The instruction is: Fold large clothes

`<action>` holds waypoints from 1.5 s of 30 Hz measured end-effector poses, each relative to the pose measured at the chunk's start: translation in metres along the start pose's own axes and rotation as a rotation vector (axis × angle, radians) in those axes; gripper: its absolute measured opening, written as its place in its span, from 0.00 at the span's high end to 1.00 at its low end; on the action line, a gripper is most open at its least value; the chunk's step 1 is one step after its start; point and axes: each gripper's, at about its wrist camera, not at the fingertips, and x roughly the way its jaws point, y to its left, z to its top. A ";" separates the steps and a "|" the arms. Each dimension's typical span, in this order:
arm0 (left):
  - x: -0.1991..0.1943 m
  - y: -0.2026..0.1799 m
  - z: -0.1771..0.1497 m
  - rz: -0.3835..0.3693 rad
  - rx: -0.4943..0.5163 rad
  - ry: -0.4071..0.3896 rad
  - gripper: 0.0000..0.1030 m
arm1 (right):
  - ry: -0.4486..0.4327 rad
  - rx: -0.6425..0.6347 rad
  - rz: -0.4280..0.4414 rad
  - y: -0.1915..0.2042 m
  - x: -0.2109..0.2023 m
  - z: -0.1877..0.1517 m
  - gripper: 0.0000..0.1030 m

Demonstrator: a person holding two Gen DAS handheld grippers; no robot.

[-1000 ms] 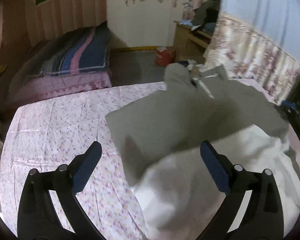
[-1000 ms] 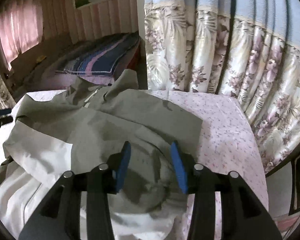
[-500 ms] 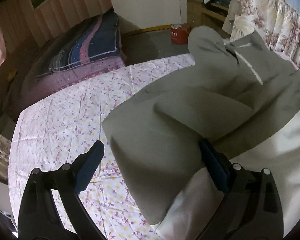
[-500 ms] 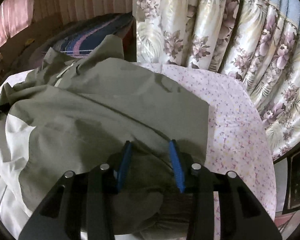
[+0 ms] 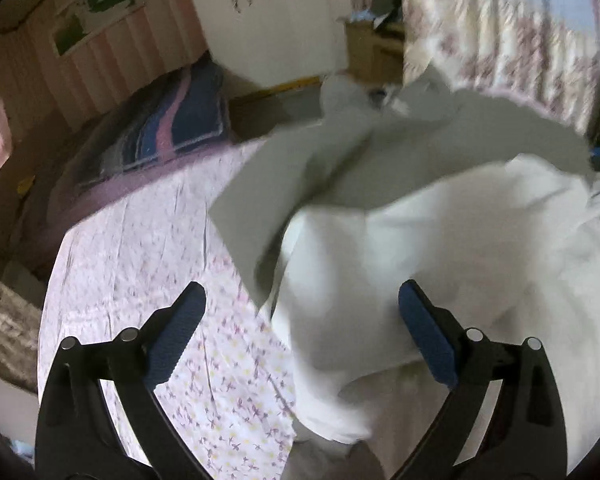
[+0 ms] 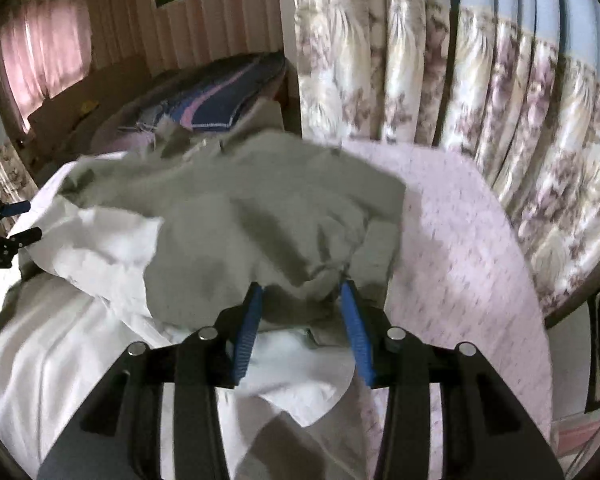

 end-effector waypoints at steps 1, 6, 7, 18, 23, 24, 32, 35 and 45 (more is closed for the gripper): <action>0.009 0.002 -0.003 -0.021 -0.015 0.024 0.06 | 0.011 -0.004 -0.005 0.001 0.006 -0.004 0.59; 0.028 0.006 -0.007 -0.067 -0.059 0.043 0.05 | 0.021 -0.022 -0.026 0.005 0.021 -0.014 0.58; 0.030 0.004 -0.008 -0.063 -0.055 0.043 0.05 | 0.024 -0.022 -0.024 0.004 0.022 -0.013 0.58; -0.004 -0.004 -0.016 0.051 -0.050 -0.014 0.05 | -0.061 0.015 0.018 0.001 -0.002 -0.010 0.40; -0.027 -0.001 -0.020 0.053 -0.071 -0.039 0.04 | -0.132 0.038 0.032 -0.001 -0.038 -0.013 0.36; -0.033 -0.001 -0.021 0.053 -0.073 -0.046 0.03 | -0.141 0.040 0.034 0.000 -0.046 -0.014 0.35; -0.068 -0.008 -0.028 0.054 -0.072 -0.092 0.03 | -0.215 0.015 -0.032 0.002 -0.097 -0.033 0.20; -0.079 -0.009 -0.034 0.065 -0.068 -0.111 0.03 | -0.218 0.020 -0.062 0.001 -0.106 -0.042 0.20; -0.110 0.000 -0.065 0.037 -0.112 -0.119 0.03 | -0.293 0.072 -0.058 0.015 -0.149 -0.085 0.10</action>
